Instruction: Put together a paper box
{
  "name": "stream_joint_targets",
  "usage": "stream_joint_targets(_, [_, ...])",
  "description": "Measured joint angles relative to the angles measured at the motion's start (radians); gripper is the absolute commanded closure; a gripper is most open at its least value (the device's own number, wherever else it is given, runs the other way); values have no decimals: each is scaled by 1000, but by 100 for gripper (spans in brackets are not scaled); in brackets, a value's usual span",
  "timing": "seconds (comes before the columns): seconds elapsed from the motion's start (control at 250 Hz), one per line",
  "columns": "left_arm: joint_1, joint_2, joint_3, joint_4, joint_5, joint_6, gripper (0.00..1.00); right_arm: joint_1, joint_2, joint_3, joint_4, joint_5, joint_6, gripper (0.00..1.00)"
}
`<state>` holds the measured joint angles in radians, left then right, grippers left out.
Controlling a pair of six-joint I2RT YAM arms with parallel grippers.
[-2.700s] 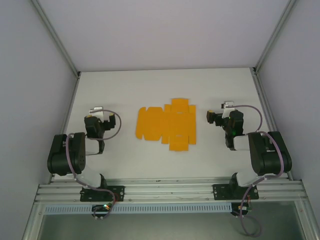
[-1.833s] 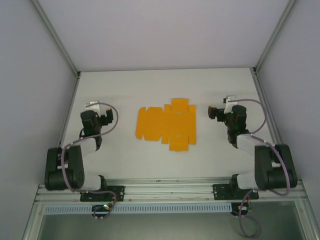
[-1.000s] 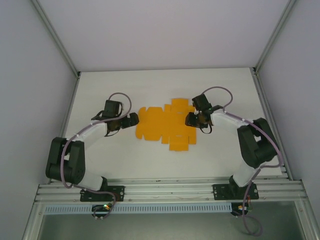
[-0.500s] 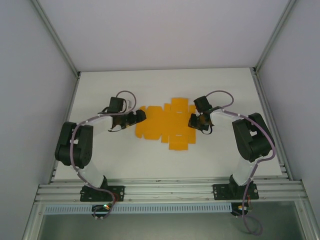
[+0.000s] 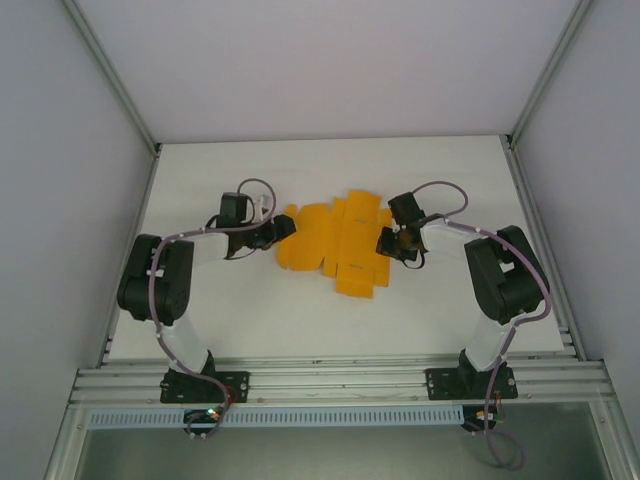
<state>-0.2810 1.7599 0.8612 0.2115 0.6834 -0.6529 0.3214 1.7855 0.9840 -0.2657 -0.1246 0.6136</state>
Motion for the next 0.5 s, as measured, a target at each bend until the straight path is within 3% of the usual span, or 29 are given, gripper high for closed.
stream_joint_targets(0.156, [-9,-101,-57,49,33,-12,44,-2,-3,-9,20,-11,-1,76])
stream_joint_targets(0.224, [-13,-141,-60,50,34,-6,51,-3,-6,-16,31,-13,-4,77])
stream_joint_targets(0.411, [-49,-157,-24,-33,-27,51,60,-3,-34,-62,83,-14,-19,76])
stream_joint_targets(0.499, [-80,-130,13,-75,-54,79,80,-3,-51,-84,100,-14,-34,74])
